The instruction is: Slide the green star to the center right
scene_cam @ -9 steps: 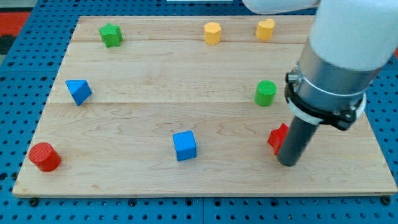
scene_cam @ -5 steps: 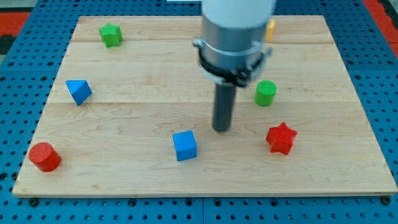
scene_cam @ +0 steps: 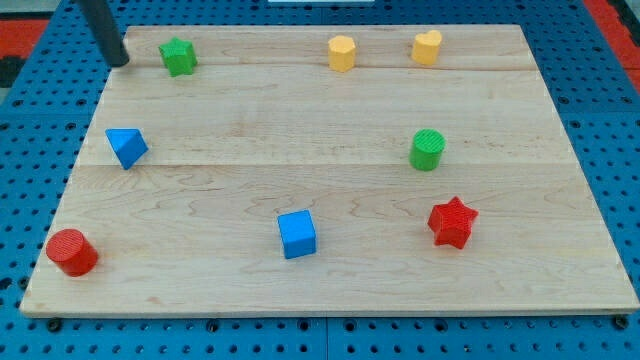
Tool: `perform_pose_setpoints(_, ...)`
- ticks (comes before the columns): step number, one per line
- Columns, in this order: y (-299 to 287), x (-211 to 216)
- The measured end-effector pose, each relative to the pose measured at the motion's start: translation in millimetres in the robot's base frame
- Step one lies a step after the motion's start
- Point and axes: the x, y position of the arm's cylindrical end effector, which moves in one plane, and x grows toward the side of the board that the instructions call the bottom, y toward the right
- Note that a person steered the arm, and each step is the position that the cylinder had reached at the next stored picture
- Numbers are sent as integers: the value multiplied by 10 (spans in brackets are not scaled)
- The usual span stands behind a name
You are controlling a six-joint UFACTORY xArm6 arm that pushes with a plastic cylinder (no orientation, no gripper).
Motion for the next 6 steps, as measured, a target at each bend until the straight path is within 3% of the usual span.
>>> perform_pose_setpoints(2,1792,155)
perform_pose_setpoints(3,2044,409)
perform_pose_setpoints(4,1370,496)
perform_pose_setpoints(5,1785,546)
perform_pose_setpoints(6,2624,560)
